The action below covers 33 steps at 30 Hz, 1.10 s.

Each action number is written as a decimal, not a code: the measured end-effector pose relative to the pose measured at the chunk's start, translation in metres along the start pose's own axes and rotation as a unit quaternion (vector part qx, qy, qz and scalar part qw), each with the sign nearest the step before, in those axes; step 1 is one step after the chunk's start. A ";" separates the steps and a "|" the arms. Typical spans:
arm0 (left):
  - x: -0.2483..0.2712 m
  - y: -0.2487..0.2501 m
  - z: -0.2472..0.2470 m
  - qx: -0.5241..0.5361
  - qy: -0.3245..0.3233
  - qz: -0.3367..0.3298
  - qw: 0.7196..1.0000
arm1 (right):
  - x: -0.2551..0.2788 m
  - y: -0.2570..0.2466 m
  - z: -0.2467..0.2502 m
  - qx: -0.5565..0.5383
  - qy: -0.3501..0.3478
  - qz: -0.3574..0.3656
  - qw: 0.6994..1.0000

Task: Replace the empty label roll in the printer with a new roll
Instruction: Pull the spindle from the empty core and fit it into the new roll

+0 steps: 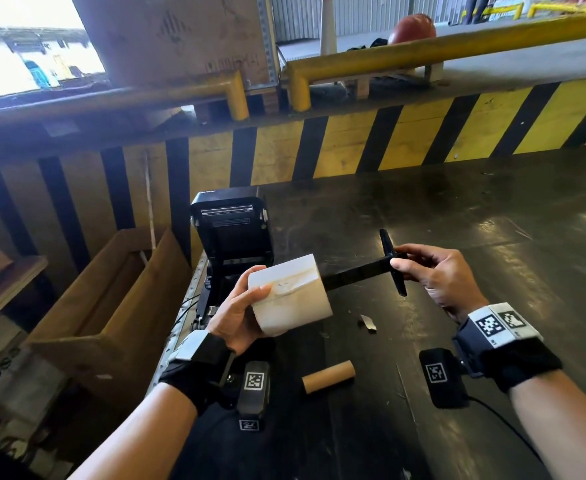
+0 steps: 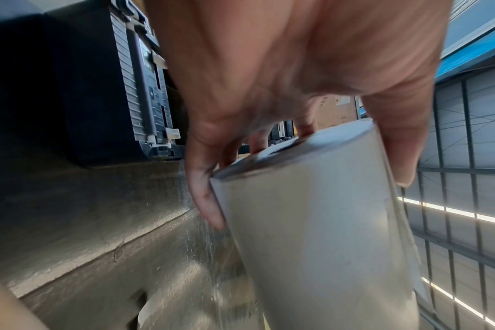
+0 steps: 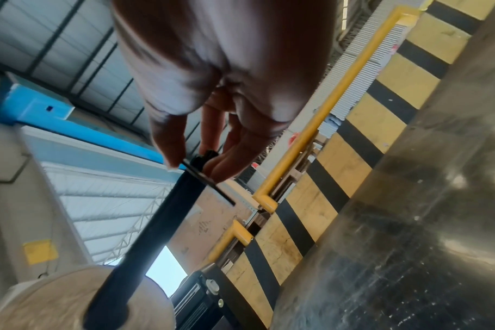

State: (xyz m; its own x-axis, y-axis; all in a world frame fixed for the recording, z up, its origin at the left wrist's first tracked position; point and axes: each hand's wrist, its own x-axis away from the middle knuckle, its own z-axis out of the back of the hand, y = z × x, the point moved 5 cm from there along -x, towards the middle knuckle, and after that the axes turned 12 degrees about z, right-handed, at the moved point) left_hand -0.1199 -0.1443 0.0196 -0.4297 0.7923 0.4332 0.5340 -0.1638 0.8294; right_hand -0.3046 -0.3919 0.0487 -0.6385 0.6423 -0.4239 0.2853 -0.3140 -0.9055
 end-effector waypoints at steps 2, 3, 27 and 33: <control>0.001 -0.002 -0.002 0.008 -0.004 -0.001 1.000 | 0.000 -0.001 -0.001 0.010 0.014 0.001 1.000; 0.002 -0.002 -0.003 0.013 -0.006 -0.003 1.000 | 0.001 -0.001 -0.001 0.011 0.019 -0.002 1.000; 0.023 -0.017 -0.007 0.008 0.005 -0.044 0.999 | 0.058 0.006 -0.125 -0.131 -0.205 -0.246 0.938; 0.038 -0.016 0.008 0.017 0.029 -0.070 0.997 | 0.052 -0.003 -0.153 -0.114 -0.198 -0.202 0.952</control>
State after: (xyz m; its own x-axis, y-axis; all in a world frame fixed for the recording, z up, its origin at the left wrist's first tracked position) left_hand -0.1390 -0.1072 0.0200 -0.5429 0.7700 0.3352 0.4903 -0.0334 0.8709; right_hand -0.2296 -0.2503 0.0266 -0.9356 0.3505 -0.0418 0.0785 0.0911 -0.9927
